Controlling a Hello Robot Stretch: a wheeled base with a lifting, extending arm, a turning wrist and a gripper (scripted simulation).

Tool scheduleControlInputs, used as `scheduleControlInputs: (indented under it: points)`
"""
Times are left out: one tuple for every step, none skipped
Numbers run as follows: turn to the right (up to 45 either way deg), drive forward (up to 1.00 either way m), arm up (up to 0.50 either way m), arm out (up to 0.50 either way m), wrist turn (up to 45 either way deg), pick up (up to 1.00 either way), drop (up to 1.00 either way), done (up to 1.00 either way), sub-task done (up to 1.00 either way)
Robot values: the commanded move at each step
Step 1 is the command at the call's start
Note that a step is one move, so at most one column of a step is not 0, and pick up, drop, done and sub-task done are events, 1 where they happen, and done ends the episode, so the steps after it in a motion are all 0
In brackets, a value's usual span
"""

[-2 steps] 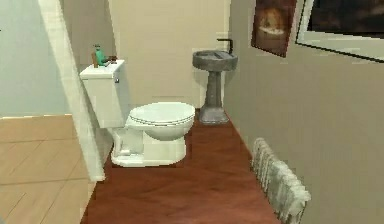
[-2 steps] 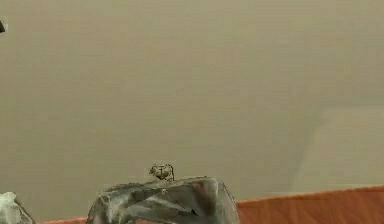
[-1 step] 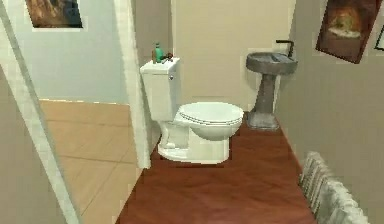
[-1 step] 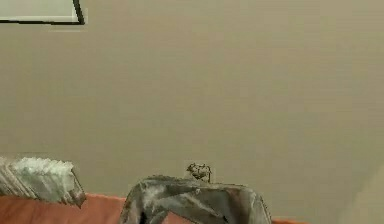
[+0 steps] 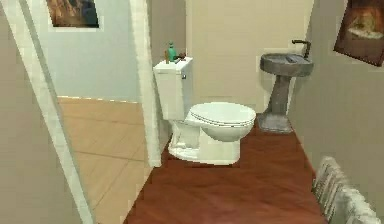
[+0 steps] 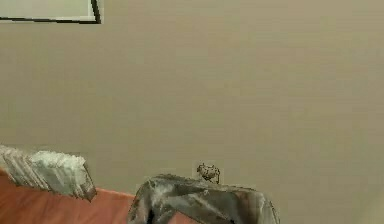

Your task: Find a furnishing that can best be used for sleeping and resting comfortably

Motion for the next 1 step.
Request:
scheduleControlInputs:
  points:
    - [0.0,0.75,0.00,0.00,0.0,0.00,0.00,0.00,0.00]
